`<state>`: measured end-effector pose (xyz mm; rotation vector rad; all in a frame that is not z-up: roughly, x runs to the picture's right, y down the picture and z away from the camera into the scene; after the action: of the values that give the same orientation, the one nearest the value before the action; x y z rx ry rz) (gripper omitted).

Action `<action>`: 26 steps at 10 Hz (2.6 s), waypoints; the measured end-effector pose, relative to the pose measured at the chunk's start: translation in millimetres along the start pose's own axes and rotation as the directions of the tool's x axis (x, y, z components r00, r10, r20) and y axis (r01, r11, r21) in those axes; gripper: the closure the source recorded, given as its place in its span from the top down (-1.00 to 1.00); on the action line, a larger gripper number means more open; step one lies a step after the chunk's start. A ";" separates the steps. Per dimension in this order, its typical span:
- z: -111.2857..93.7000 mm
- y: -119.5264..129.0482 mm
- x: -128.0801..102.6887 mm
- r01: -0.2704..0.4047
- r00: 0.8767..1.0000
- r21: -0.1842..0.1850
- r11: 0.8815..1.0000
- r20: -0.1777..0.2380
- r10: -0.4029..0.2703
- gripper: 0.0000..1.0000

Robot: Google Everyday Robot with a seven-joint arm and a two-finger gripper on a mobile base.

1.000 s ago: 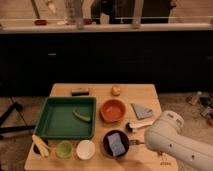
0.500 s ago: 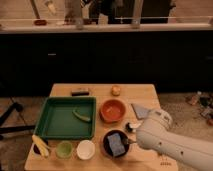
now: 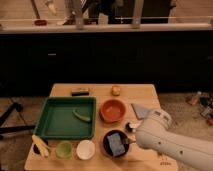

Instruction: Place fork in red bowl

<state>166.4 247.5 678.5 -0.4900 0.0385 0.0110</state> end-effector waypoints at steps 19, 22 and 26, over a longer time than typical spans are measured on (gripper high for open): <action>23.7 -180.7 -54.2 0.008 0.999 0.128 0.992 0.039 -0.013 -1.00; 27.5 -189.1 -58.9 0.016 0.999 0.121 0.992 0.038 -0.021 -1.00; 27.7 -188.8 -58.2 0.016 0.999 0.121 0.993 0.038 -0.021 -1.00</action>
<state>112.9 93.9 794.0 -0.3694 -0.0034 -0.0002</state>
